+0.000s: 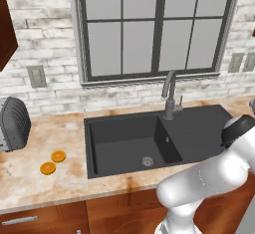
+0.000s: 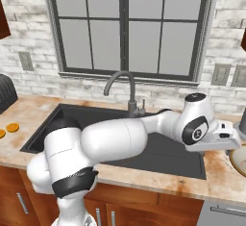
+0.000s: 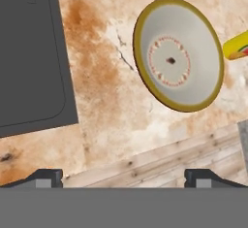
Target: Remove the orange and orange from the sink. Then move the bowl and cup from the counter to the sink for washing.
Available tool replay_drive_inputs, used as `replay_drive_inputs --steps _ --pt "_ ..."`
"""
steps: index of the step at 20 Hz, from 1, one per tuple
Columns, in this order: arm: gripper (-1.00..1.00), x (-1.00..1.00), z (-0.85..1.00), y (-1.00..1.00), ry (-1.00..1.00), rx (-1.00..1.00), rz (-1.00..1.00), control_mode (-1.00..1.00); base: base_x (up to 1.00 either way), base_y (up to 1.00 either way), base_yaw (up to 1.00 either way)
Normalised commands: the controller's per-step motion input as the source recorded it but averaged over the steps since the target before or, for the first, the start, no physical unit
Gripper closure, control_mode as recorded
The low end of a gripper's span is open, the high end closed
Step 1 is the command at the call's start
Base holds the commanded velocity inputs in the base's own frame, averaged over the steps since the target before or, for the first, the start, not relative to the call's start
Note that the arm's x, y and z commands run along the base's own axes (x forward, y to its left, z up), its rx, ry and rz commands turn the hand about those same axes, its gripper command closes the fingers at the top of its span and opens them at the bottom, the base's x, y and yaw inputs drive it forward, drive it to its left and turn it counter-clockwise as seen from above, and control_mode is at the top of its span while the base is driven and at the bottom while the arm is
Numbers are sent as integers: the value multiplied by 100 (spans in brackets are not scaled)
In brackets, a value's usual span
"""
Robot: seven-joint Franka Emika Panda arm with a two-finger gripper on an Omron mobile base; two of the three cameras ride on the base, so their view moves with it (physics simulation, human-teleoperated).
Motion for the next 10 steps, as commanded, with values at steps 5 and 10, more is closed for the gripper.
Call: replay_drive_inputs --steps 5,10 --pt "-100 18 -16 -23 0 1 4 -100 0 0 0" --pt "-100 17 -15 -20 0 2 6 -100 0 0 0"
